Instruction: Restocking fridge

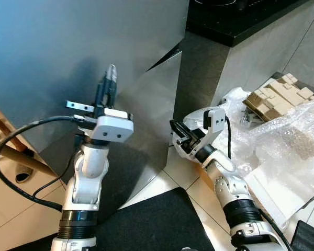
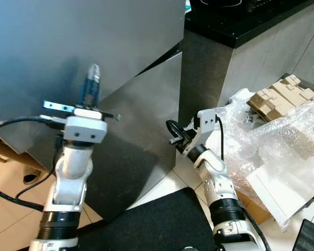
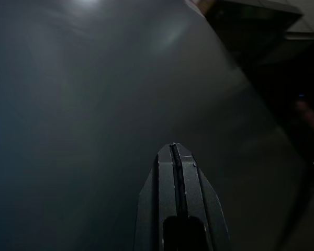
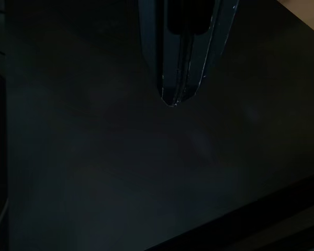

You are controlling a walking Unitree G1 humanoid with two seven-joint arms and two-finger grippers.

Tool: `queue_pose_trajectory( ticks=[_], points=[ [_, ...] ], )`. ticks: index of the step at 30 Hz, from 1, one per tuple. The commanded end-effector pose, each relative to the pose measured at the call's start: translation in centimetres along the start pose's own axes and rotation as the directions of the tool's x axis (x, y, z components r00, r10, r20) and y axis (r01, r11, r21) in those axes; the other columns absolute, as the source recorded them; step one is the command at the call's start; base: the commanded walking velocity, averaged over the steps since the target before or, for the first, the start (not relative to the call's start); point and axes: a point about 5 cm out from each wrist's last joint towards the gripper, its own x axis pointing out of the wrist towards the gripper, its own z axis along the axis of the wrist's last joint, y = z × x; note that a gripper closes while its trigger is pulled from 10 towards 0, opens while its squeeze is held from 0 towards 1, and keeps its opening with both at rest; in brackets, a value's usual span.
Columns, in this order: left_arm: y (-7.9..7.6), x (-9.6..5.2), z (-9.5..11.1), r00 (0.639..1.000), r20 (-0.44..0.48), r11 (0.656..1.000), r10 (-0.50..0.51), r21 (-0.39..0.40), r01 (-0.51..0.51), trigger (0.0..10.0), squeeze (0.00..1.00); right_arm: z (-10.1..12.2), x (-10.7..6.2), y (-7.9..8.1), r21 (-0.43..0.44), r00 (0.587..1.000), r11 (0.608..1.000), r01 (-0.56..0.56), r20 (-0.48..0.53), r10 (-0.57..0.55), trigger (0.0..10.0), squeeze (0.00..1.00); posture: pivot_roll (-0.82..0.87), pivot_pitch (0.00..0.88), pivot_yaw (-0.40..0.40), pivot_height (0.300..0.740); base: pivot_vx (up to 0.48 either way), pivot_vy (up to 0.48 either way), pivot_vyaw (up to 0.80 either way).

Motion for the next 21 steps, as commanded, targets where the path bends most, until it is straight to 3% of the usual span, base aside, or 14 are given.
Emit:
queue_pose_trajectory(
  ticks=[1,3,6,8,12,16,19,21],
  points=[
    [0.4,-0.1,-0.1,0.999,-0.022,0.999,0.046,0.014,-0.046,10.0,0.00,-0.3,-0.2,0.3,0.011,1.000,1.000,-0.013,-0.002,0.013,10.0,0.00,-0.12,0.112,0.009,0.740,0.000,0.000,0.00],
    [1.6,-0.2,-0.6,0.989,-0.063,0.989,0.133,0.068,-0.129,10.0,0.00,0.2,-0.1,1.1,0.032,0.997,0.998,-0.063,0.051,0.061,10.0,0.00,-0.11,0.114,0.009,0.740,0.000,0.000,0.00],
    [2.4,-0.3,-1.1,0.978,-0.095,0.978,0.188,0.108,-0.177,10.0,0.00,0.5,0.0,1.5,0.030,0.993,0.995,-0.090,0.078,0.088,10.0,0.00,-0.12,0.114,0.009,0.740,0.000,0.000,0.00],
    [3.6,-0.5,-2.0,0.949,-0.168,0.959,0.266,0.148,-0.242,10.0,0.00,0.4,0.2,1.7,0.012,0.992,0.995,-0.100,0.085,0.098,10.0,0.00,-0.11,0.114,0.009,0.740,0.000,0.000,0.00],
    [4.1,-0.6,-2.3,0.942,-0.184,0.953,0.280,0.170,-0.251,10.0,0.00,0.4,0.3,1.6,0.010,0.992,0.995,-0.098,0.086,0.097,10.0,0.00,-0.11,0.114,0.010,0.740,0.000,0.000,0.00],
    [5.6,-0.7,-3.0,0.926,-0.190,0.928,0.325,0.255,-0.273,10.0,0.00,0.4,0.3,1.6,0.006,0.991,0.995,-0.101,0.083,0.100,10.0,0.00,-0.11,0.116,0.012,0.740,0.000,0.000,0.00],
    [6.3,-1.0,-4.1,0.908,-0.246,0.918,0.339,0.297,-0.262,10.0,0.00,0.3,0.2,1.7,0.004,0.991,0.995,-0.104,0.081,0.103,10.0,0.00,-0.11,0.117,0.011,0.740,0.000,0.000,0.00],
    [6.1,-2.0,-6.1,0.864,-0.396,0.936,0.310,0.285,-0.205,10.0,0.00,0.3,0.1,1.8,0.006,0.991,0.994,-0.109,0.081,0.108,10.0,0.00,-0.11,0.118,0.011,0.740,0.000,0.000,0.00]
  ],
)
